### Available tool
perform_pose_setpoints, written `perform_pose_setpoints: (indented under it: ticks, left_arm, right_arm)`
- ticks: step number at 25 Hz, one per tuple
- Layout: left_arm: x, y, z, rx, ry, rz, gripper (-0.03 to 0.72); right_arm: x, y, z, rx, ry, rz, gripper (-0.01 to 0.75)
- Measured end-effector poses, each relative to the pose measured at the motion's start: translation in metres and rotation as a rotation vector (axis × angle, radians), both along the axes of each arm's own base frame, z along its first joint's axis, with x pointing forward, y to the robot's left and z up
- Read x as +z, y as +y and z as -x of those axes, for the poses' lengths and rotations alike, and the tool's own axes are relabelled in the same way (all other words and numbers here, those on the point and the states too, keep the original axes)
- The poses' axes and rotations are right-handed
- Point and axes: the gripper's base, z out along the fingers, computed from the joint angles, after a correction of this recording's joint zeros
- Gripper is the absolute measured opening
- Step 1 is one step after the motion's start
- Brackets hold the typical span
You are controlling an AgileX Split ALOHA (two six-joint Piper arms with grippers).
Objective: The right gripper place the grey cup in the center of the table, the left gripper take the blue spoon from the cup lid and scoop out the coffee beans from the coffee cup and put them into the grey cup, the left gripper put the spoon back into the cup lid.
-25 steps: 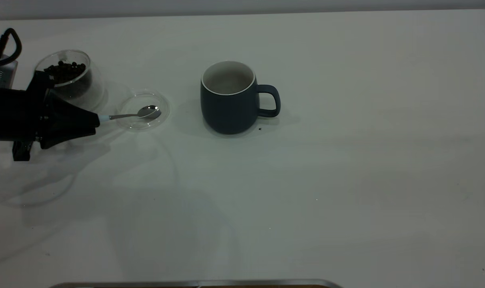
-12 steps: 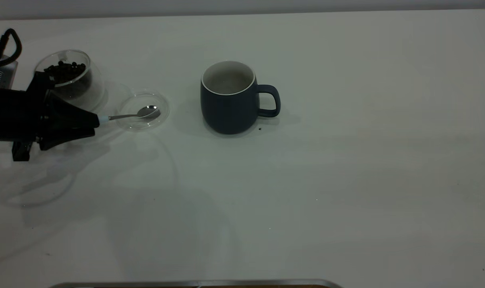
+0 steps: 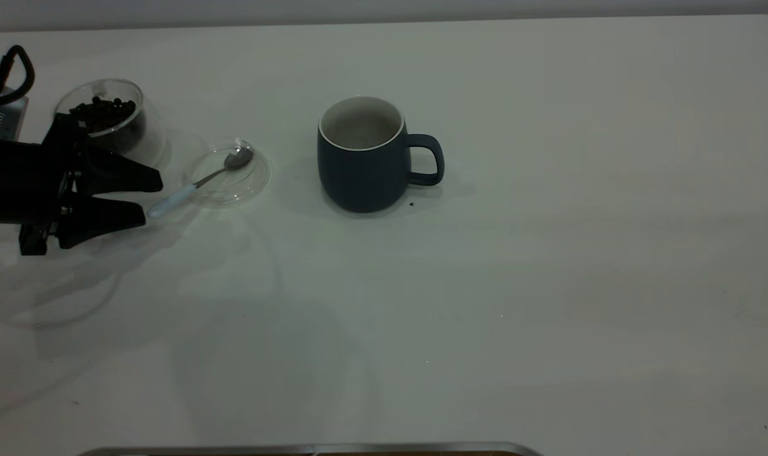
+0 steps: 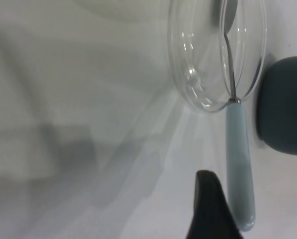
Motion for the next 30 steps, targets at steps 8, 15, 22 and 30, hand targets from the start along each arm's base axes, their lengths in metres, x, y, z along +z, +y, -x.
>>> perform_pose_setpoints:
  ticks: [8,15,22,30]
  left_arm:
    - [0.006,0.001,-0.002,0.002,-0.028,0.032,0.539]
    - [0.050,0.024,-0.011,0.040,-0.170,0.056,0.539]
    - [0.118,0.025,-0.012,-0.043,-0.243,-0.007,0.538]
    - [0.259,0.006,0.029,-0.126,-0.454,-0.345,0.504]
  right_arm:
    - [0.000,0.000,0.000,0.000,0.000,0.000,0.531]
    - [0.000,0.000,0.000,0.000,0.000,0.000,0.531]
    - [0.000,0.000,0.000,0.000,0.000,0.000,0.531]
    - [0.000,0.000,0.000,0.000,0.000,0.000,0.531]
